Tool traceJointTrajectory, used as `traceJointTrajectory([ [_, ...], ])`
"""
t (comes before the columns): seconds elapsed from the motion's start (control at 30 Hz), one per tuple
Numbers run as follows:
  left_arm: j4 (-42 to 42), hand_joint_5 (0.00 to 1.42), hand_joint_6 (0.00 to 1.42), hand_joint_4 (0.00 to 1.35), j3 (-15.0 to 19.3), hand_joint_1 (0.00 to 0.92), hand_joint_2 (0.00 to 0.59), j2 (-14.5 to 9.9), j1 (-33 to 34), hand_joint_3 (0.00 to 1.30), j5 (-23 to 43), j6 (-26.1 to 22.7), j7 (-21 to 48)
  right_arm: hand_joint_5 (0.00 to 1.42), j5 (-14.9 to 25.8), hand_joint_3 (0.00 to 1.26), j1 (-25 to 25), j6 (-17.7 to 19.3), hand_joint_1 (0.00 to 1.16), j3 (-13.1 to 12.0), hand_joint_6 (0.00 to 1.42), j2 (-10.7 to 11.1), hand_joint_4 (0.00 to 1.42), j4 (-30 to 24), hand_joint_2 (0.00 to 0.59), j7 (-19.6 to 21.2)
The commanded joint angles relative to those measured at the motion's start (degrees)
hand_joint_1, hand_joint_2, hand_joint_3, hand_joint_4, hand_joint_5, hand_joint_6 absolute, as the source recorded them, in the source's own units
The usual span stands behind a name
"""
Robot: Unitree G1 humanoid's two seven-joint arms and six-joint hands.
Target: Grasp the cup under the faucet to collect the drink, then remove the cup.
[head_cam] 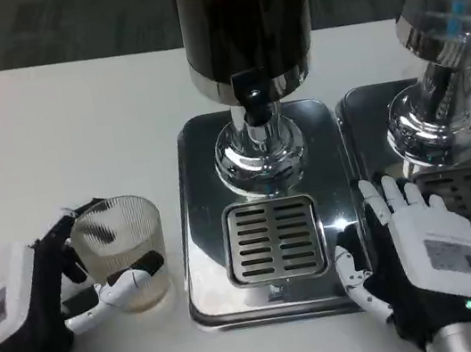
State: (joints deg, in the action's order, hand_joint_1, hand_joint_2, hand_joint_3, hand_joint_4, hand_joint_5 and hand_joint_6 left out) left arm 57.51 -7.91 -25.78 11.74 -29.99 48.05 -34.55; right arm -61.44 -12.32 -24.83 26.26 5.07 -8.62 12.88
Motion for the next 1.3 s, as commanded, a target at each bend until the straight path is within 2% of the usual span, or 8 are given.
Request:
traceJointTrajectory([
  [0.03,-1.75,0.83,0.9,0.59,0.17,0.486,0.123,0.02,0.68,0.41,-0.23,0.83,-2.28,0.0,0.41,0.08,0.61,-0.35,0.11,-0.22,0.0,-0.08,0.0,0.73,0.495,0.09],
  [0.67,-6.45,0.82,0.89,0.58,0.16,0.509,0.138,-0.18,0.97,0.42,-1.04,1.43,-3.07,0.0,-0.1,0.07,-0.23,-0.38,0.12,0.1,0.0,-0.19,0.0,0.11,0.495,0.95],
  [0.8,-8.26,0.82,0.89,0.58,-1.21,0.513,0.141,0.06,1.43,0.42,-3.9,1.52,-3.69,0.0,-0.11,0.07,0.02,-0.37,0.12,-0.08,0.0,-0.08,0.0,0.22,0.495,1.01],
  [1.07,-8.29,0.81,0.89,0.58,-4.7,0.518,0.143,1.51,4.38,0.43,-8.53,0.03,-5.12,0.0,-0.23,0.06,-0.07,-0.86,0.13,-0.31,0.0,-0.35,0.0,0.03,0.501,1.32],
  [1.3,-0.78,0.8,0.89,0.58,-7.59,0.52,0.144,5.99,11.94,0.43,-8.54,-2.65,-3.87,0.0,-0.27,0.06,0.21,-1.31,0.14,-0.16,0.0,-0.74,0.0,0.21,0.503,1.6],
])
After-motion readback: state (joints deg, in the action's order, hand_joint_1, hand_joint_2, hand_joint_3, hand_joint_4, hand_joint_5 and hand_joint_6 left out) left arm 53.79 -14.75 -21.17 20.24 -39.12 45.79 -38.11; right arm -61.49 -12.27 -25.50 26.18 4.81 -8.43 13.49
